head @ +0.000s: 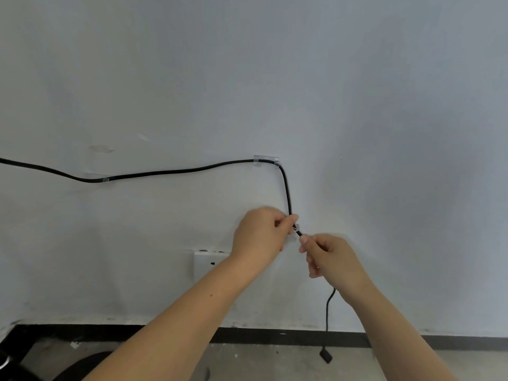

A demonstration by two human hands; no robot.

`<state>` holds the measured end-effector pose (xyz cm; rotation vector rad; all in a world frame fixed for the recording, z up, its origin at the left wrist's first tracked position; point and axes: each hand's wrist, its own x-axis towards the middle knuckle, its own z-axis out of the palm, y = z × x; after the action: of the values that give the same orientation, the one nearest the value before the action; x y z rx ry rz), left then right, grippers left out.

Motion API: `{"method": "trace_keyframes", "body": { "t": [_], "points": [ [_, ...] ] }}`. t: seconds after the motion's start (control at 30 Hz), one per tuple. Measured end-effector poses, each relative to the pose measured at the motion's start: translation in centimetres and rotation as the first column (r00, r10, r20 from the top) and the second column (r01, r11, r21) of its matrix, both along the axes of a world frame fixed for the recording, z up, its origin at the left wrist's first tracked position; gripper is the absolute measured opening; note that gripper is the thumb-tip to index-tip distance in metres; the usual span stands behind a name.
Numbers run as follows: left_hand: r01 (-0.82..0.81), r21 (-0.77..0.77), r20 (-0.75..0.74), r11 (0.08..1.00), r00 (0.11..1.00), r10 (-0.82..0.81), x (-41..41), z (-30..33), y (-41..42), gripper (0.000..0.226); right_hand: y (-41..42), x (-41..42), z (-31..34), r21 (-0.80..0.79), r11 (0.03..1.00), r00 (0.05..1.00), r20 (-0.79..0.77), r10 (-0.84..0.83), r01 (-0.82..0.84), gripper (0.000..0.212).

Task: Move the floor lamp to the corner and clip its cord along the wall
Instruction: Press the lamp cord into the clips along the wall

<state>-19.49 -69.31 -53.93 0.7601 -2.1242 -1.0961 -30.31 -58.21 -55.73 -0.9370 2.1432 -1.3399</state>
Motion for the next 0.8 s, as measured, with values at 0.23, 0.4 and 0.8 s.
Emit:
{"method": "trace_keyframes", "body": {
  "t": [0.23, 0.4, 0.8],
  "points": [
    [0.052, 0.088, -0.027, 0.995, 0.998, -0.049, 1.3, -0.9, -0.8, 0.043, -1.6, 2.6, -4.7, -0.001, 1.0, 0.99, 0.135, -0.03, 0.03, 0.033],
    [-0.018, 0.114, -0.007, 0.993, 1.0, 0.018, 5.5, -4.8, -1.0, 0.04, -2.9, 3.7, -5.5, -0.014, 0.999, 0.975, 0.22, 0.037, -0.035, 0.032],
    [0.229, 0.512, 0.448, 0.828, 0.751, -0.485, 12.3, -20.6, -0.4, 0.034, -2.8, 5.1, -10.0, 0.247, 0.845, 0.807, 0.506, 0.305, -0.475, 0.027]
  ]
}}
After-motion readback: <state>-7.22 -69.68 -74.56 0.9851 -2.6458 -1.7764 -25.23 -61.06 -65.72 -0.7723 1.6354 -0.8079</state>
